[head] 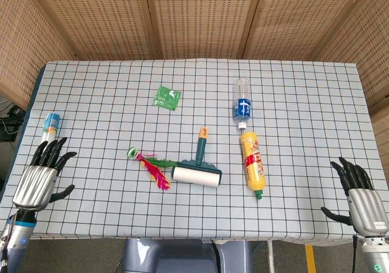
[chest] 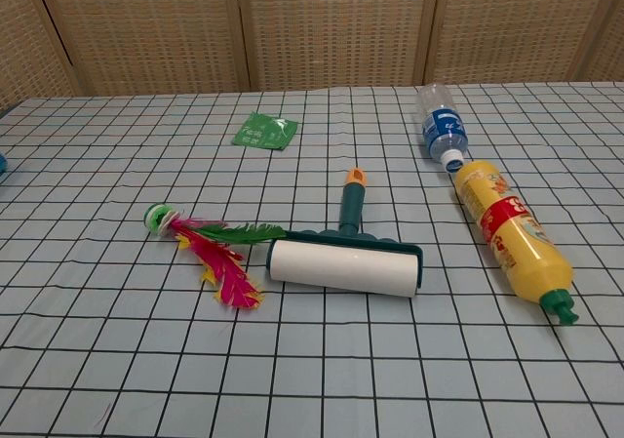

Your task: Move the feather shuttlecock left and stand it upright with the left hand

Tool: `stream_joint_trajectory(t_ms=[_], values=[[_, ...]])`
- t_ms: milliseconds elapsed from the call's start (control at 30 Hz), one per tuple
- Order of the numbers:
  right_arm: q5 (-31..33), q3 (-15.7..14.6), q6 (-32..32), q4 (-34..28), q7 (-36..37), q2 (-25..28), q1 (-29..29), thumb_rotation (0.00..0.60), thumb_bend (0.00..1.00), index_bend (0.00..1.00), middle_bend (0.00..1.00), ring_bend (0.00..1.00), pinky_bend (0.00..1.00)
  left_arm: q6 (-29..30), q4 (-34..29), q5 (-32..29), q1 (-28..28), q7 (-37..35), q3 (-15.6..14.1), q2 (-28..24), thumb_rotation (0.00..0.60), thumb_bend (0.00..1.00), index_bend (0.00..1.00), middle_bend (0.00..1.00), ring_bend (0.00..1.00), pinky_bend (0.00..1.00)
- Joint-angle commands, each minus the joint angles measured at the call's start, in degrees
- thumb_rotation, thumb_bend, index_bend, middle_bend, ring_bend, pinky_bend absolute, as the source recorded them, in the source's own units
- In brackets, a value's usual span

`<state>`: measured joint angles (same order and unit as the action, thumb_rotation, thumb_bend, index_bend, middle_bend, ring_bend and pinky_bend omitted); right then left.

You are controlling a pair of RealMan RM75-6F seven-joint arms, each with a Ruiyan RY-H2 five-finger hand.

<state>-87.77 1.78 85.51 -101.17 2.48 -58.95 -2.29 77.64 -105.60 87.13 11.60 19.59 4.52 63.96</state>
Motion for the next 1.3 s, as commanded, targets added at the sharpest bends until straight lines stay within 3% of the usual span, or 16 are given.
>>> stream_joint_trajectory(t_ms=[33,333,467,900,1300], values=[[0.13,0.08,-0.01,0.04,0.12,0.04,0.01,0.6,0.07,0.0,0.0,0.0,0.01,-4.7,0.4,-2.46,3.93,1.83,2.12,-0.37,0.6,0.25,0.35,0.0,0.0,0.0],[0.89,0.29,-0.68,0.46,0.43,-0.08,-0.19,0.6,0.07,0.0,0.0,0.0,0.01,-12.64,2.82,-7.75,10.82,5.65,4.76,3.29,0.6,0.3,0.46,0.0,0.0,0.0],[1.9,0.67,-1.15,0.92,0.99,-0.13,-0.34,0.6,0.07,0.0,0.0,0.0,0.01,-18.62,4.99,-12.5,16.57,11.6,5.83,9.23,0.6,0.3,0.47,0.0,0.0,0.0],[2.99,1.16,-1.69,1.63,3.12,0.21,-0.42,0.6,0.07,0.0,0.0,0.0,0.01,-20.15,9.4,-23.5,24.66,26.0,5.65,22.38,0.6,0.3,0.55,0.0,0.0,0.0],[3.13,1.32,-1.88,1.86,5.16,0.76,-0.39,0.6,0.07,0.0,0.0,0.0,0.01,-18.95,12.28,-29.33,28.44,32.9,4.21,28.2,0.6,0.31,0.55,0.0,0.0,0.0]])
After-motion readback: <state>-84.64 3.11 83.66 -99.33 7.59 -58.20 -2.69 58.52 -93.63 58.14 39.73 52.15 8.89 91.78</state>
